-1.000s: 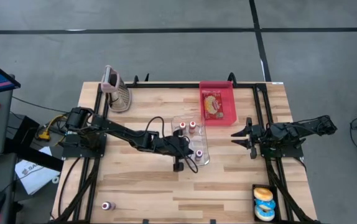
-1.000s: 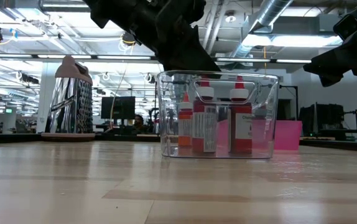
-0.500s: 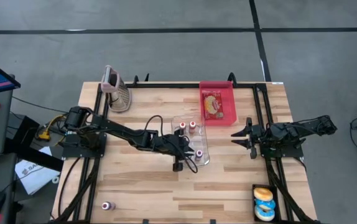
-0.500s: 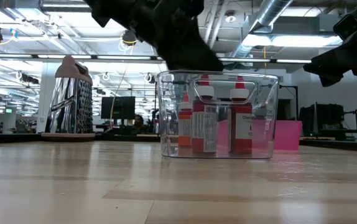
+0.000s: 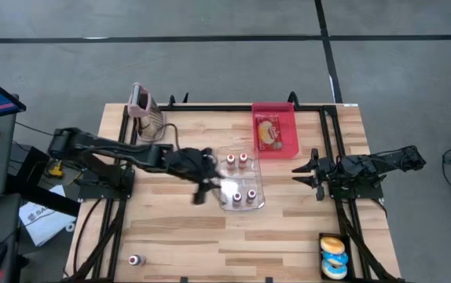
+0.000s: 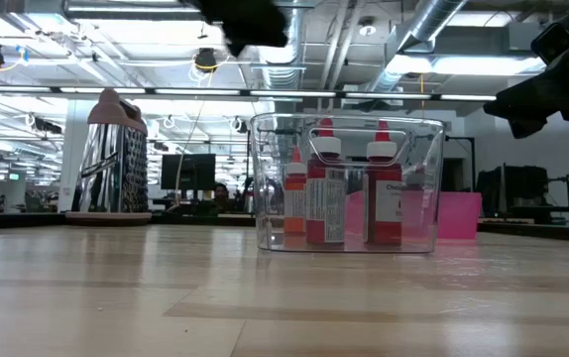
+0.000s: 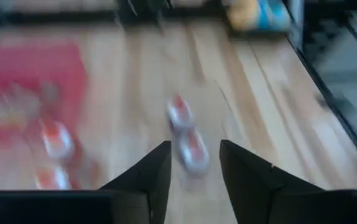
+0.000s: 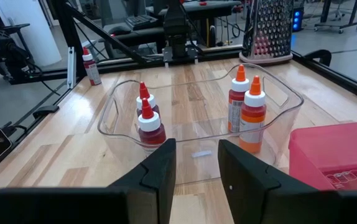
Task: Pick & Place Food Item
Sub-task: Put the red food coloring bottle into the transparent bin
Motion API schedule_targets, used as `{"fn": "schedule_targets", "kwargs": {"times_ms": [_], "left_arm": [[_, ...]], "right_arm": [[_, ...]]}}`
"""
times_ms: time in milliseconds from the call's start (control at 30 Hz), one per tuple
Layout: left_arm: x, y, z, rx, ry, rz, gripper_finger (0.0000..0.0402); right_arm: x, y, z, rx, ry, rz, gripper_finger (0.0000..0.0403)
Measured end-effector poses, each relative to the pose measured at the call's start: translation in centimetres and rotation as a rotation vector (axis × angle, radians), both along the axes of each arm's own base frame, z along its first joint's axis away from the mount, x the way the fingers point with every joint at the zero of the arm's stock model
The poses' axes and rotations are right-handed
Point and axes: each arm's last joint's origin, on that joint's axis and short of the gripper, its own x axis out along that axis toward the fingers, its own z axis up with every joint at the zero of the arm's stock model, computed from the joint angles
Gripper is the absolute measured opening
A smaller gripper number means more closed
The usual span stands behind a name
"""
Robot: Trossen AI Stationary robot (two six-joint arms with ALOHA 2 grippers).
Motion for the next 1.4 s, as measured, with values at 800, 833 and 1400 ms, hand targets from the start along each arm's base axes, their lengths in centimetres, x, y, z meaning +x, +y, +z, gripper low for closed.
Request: {"fn": "schedule_targets", "kwargs": {"times_ms": [800,833,1400], "left_arm": [[-17.5,-14.6,0.1,-0.309,0.785,-0.180,0.0221],[-18.0,-15.1,0.0,-0.318,0.801,-0.185,0.0221],[-19.9,-19.7,-2.2,-0.278,0.834,-0.146,0.0219]], "right_arm": [[0.0,0.0,0.0,0.000,0.000,0.000,0.0113],[0.0,0.0,0.0,0.000,0.000,0.000,0.0113],[0.0,0.0,0.0,0.000,0.000,0.000,0.0113]]}}
